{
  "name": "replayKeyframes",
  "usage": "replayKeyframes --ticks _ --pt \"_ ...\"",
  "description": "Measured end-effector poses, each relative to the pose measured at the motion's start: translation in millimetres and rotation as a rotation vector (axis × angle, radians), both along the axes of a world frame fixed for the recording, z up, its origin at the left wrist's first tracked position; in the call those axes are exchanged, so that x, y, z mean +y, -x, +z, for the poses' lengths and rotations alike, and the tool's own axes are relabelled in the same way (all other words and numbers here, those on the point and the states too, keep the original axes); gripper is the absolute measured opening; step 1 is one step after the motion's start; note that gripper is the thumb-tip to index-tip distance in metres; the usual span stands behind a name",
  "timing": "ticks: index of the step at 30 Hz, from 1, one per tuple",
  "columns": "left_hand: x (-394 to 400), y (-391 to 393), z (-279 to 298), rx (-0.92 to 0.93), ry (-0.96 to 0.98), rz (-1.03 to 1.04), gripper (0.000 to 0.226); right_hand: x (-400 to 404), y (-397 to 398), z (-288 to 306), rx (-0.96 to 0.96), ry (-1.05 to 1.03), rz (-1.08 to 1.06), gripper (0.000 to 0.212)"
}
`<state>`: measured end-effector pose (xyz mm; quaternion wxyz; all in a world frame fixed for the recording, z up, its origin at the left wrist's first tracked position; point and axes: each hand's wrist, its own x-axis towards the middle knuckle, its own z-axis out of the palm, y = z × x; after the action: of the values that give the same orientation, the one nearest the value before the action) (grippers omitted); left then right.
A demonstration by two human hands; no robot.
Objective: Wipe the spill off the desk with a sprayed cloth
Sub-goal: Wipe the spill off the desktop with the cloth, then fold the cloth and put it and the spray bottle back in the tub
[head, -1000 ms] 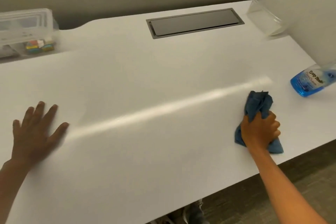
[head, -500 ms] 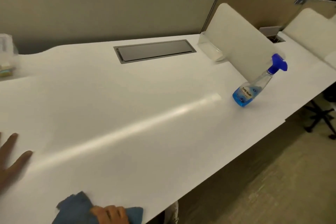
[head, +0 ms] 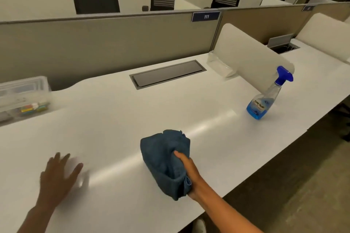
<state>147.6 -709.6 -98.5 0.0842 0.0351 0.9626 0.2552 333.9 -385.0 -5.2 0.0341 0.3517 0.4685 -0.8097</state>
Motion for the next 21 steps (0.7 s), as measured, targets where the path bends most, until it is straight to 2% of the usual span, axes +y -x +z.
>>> replayKeyframes --ticks 3,6,8,10,12,14,17,21 --pt "50 -23 27 -0.044 -0.253 -0.043 0.058 12 -2 20 0.039 0.167 -0.052 0.032" --pt "99 -42 46 -0.175 -0.570 -0.076 0.033 17 -3 35 0.094 0.274 -0.094 0.030" --pt "126 -57 63 -0.281 -0.721 -0.110 0.038 17 -4 42 0.133 0.308 -0.118 0.024" --pt "147 -67 77 -0.378 -0.872 -0.147 0.067 16 -9 42 0.205 0.264 -0.171 0.024" --pt "163 -79 95 -0.466 -0.944 -0.218 0.082 12 -12 46 0.269 0.216 -0.196 0.023" --pt "176 -89 112 -0.541 -0.952 -0.293 0.071 7 -7 56 0.311 0.249 -0.190 0.033" --pt "190 -97 124 -0.615 -0.963 -0.344 0.051 6 3 55 0.345 0.290 -0.222 0.011" --pt "203 -99 125 -0.698 -0.976 -0.338 0.043 12 6 38 0.320 0.300 -0.220 0.030"
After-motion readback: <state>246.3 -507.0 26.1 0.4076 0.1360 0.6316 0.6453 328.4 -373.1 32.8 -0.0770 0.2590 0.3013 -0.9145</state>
